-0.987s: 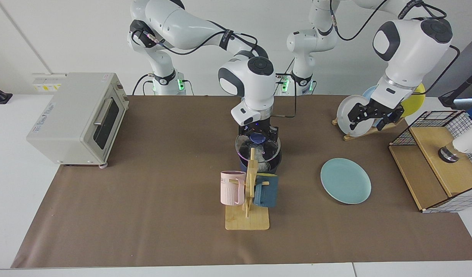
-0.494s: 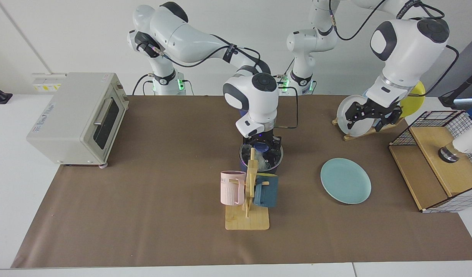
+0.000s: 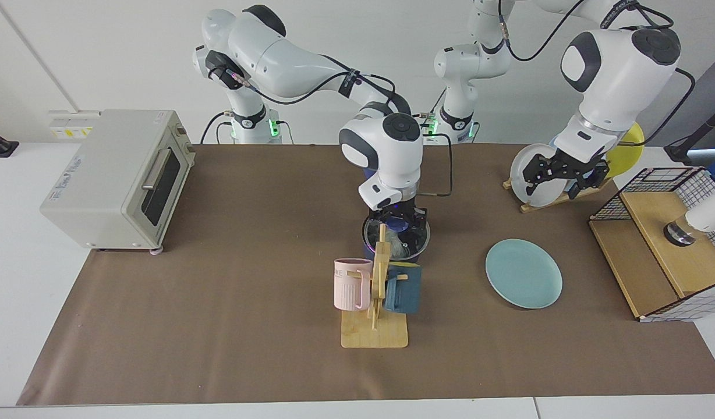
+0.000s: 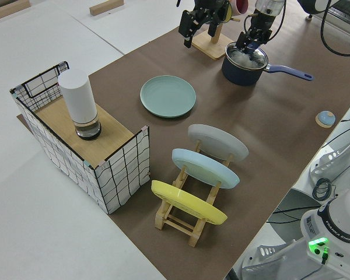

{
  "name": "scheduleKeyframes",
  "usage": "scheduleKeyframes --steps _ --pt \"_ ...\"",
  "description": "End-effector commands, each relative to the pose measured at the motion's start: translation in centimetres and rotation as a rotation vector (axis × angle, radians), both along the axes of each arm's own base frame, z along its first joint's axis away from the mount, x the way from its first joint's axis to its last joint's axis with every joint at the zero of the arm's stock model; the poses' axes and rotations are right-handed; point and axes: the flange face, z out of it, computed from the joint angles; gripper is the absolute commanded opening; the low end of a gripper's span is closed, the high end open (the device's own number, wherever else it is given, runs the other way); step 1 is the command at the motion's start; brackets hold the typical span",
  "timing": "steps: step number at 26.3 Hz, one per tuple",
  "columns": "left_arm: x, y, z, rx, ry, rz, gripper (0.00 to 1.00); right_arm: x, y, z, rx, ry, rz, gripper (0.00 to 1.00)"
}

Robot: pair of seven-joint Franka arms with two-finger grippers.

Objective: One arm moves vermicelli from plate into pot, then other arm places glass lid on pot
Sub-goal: 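Hold the glass lid with the right gripper above the saucepan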

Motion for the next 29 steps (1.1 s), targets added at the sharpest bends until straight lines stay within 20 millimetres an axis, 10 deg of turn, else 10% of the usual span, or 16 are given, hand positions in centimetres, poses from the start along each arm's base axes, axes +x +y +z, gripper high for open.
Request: scheduleKeyframes --steps 1,29 --pt "-0.8 -0.2 0.4 0.021 -0.009 -0.013 1.0 0.1 0.3 -0.4 -0.022 -0.004 -0.018 0.03" --pt "-0.7 -0.1 0.7 0.022 -0.015 -0.011 1.0 -0.6 0.2 -1.5 -0.064 0.057 0.005 0.02"
